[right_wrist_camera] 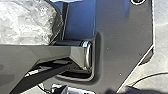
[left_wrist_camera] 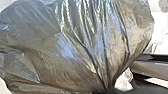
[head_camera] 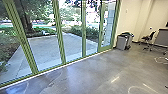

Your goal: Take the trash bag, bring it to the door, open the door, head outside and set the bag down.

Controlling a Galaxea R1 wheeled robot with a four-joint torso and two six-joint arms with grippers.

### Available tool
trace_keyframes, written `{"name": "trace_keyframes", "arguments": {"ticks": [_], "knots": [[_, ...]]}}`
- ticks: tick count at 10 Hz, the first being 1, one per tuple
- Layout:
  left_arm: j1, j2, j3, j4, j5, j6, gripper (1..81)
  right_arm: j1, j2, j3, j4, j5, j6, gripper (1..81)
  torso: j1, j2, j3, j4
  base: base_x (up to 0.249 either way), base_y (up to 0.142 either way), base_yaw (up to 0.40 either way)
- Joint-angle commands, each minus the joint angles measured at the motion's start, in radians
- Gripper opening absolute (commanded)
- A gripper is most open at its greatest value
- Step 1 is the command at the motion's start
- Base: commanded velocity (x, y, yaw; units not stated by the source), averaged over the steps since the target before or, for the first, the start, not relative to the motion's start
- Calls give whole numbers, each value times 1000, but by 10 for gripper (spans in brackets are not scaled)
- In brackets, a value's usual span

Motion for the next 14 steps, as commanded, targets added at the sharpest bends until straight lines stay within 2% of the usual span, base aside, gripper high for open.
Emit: {"name": "trace_keyframes", "arguments": {"ticks": [1,14], "knots": [[-48,-2,2,7,59,8,10,38,8,3,-11,-64,-9,811,0,0,0,0,90,0,0],[-48,-2,2,7,58,9,10,39,8,3,-12,-64,-9,811,0,1,0,0,118,0,0]]}}
